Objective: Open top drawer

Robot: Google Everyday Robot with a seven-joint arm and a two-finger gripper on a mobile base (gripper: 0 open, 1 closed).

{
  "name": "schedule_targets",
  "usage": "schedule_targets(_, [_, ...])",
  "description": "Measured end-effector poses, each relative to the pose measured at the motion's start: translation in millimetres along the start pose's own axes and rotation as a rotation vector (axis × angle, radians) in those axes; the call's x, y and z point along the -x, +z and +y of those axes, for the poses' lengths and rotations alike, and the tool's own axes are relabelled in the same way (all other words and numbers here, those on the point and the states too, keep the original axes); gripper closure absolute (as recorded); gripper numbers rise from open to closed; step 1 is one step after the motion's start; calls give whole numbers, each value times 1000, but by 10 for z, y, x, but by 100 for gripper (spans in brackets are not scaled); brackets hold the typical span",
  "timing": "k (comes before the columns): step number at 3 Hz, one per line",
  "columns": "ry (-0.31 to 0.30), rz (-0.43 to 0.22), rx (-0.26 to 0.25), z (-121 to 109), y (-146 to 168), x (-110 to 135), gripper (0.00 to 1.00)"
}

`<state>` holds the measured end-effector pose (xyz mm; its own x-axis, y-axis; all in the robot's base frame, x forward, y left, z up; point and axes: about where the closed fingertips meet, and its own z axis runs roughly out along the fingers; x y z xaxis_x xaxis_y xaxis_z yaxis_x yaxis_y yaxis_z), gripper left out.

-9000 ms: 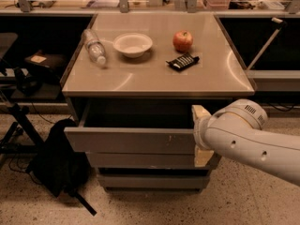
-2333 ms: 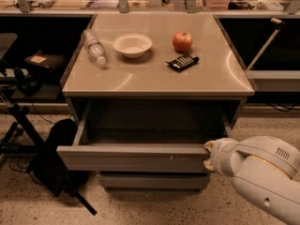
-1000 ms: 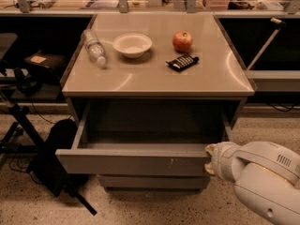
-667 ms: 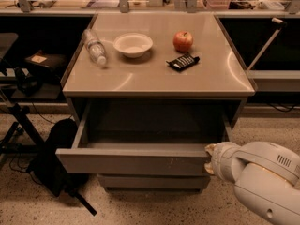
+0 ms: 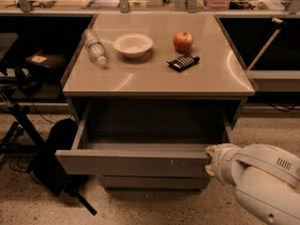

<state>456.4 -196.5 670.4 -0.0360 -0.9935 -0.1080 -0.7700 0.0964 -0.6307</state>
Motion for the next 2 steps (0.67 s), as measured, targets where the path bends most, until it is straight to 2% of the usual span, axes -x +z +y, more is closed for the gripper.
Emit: schedule_targets(2, [4,6,-5,36,-37,-5,100])
